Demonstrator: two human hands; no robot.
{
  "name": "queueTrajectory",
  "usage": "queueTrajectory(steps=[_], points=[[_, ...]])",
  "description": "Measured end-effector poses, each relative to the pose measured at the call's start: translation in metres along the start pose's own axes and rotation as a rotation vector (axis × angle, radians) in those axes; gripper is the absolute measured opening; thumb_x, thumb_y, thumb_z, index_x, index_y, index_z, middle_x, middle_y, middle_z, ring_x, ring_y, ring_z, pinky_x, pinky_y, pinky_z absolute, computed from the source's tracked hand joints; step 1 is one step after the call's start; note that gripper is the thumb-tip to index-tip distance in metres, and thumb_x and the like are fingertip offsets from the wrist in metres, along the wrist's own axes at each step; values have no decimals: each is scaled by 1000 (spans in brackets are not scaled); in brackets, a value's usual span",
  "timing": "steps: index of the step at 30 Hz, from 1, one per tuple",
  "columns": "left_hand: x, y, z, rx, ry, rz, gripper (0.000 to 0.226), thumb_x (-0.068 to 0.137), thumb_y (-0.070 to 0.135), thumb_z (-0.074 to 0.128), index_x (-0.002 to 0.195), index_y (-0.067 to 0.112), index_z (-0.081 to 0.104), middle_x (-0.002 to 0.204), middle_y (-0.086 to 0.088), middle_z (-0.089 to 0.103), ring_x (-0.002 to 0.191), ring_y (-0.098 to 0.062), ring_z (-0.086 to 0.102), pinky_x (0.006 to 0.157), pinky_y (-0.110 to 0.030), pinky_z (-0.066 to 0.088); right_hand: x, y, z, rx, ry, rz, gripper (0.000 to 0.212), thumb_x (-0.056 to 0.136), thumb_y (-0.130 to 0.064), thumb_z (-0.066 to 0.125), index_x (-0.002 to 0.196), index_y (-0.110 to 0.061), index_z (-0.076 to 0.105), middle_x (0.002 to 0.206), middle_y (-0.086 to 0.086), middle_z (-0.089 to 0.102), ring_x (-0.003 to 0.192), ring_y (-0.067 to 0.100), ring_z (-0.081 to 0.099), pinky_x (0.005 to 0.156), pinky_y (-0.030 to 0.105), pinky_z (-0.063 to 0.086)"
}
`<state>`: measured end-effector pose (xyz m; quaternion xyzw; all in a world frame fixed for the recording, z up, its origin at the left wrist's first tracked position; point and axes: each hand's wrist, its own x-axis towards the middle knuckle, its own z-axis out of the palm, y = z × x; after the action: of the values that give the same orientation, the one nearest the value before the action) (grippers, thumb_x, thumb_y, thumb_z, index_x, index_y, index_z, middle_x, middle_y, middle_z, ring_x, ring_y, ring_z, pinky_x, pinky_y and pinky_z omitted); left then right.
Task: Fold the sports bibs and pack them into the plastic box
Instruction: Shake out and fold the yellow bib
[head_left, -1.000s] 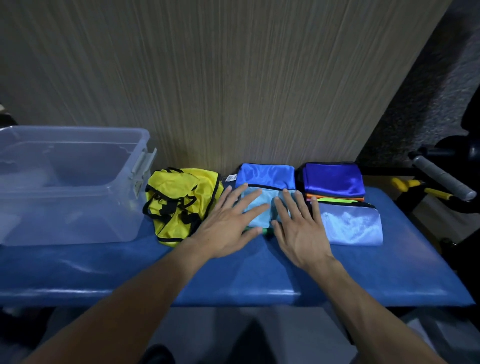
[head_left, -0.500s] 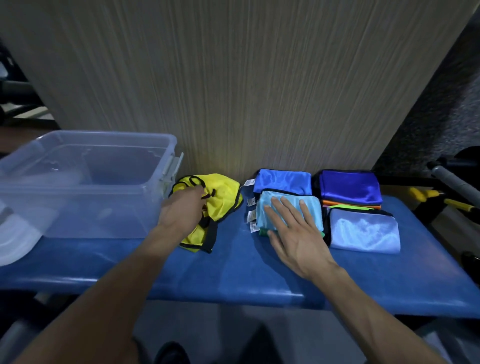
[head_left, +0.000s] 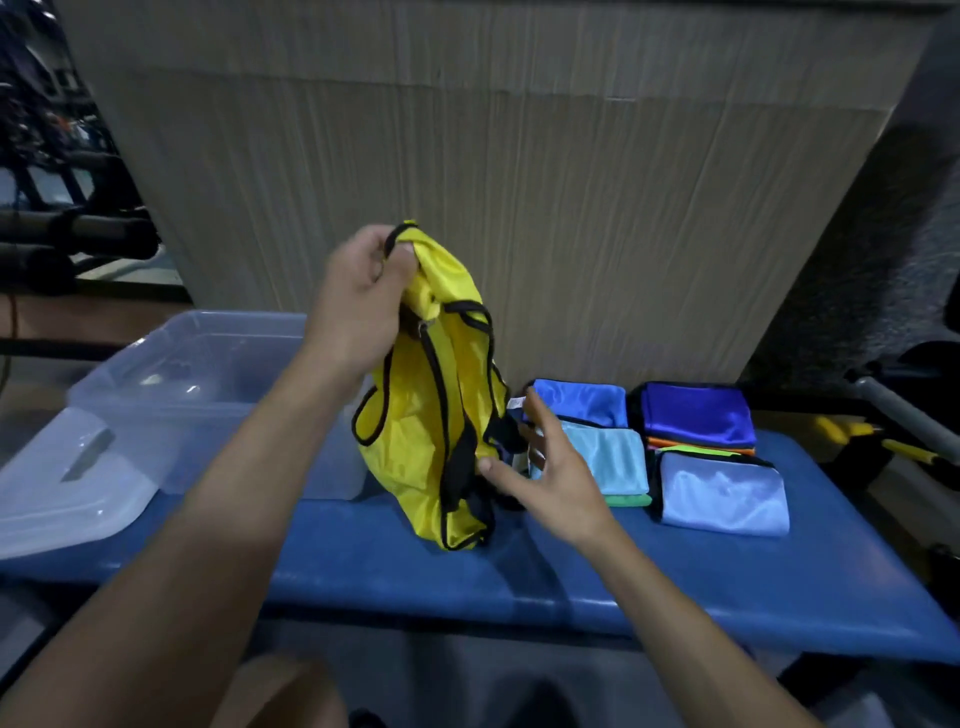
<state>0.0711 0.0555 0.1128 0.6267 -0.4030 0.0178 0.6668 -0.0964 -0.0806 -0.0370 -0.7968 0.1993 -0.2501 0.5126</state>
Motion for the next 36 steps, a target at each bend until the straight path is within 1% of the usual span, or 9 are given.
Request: queueTrajectory(steps=[2,5,14,17,21,23,27,32,36], points=[[11,23,-3,-99,-1,-22,19,107,20,45,99,15,61,80,1,61,73,-10,58,68,-29,48,7,-17,-2,40,16,11,104,80,-37,84,161,-32,18,133,-42,35,131,-11,39,96,-3,35],[21,53,-4,-228,-53,-59,23,108,22,43,96,13,61,81,-5,58,74,-15,56,69,-33,48,15,-38,-2,98,-21,-29,97,83,-23,85,160,-32,26,139,-34,46,125,-16,48,108,15,41],[43,113,-23,-513,147,-121,35,108,25,49,74,19,54,58,4,55,54,-11,57,64,-29,52,21,-110,-19,374,-88,-49,13,96,-12,66,107,-10,74,103,8,78,92,19,74,81,33,61],[53,123,-32,-527,225,-77,29,110,25,44,83,18,50,68,-2,63,59,-18,68,65,-35,59,22,-129,-38,588,-66,46,17,98,-16,62,108,-7,72,105,15,77,88,21,75,76,33,62],[56,104,-29,-274,193,-54,23,104,33,52,87,17,51,94,-13,59,97,-39,72,86,-49,61,22,-137,-42,477,-106,106,27,100,-22,62,116,-2,69,111,16,75,102,28,73,90,40,60],[57,80,-31,-90,211,-69,23,96,39,56,85,20,52,87,-5,55,89,-27,66,88,-55,58,22,-137,-42,459,-64,114,30,101,-23,62,120,0,68,113,16,75,108,31,72,97,45,57],[50,49,-45,-46,311,-108,18,107,29,51,97,14,55,83,0,57,78,-16,59,70,-38,58,28,-138,-50,334,-3,49,30,102,-22,61,116,3,68,113,19,74,100,25,72,97,45,54],[51,15,-74,-8,291,-224,14,99,27,62,86,23,59,82,-1,64,82,-24,63,88,-60,57,42,-140,-50,297,-11,52,26,104,-16,57,118,1,69,108,14,76,93,22,70,89,36,58],[48,11,-74,235,127,-227,24,95,10,67,114,16,55,99,-6,64,92,-29,64,94,-45,53,56,-153,-40,306,-36,38,22,104,-12,55,114,3,69,99,12,74,85,20,68,83,35,56]])
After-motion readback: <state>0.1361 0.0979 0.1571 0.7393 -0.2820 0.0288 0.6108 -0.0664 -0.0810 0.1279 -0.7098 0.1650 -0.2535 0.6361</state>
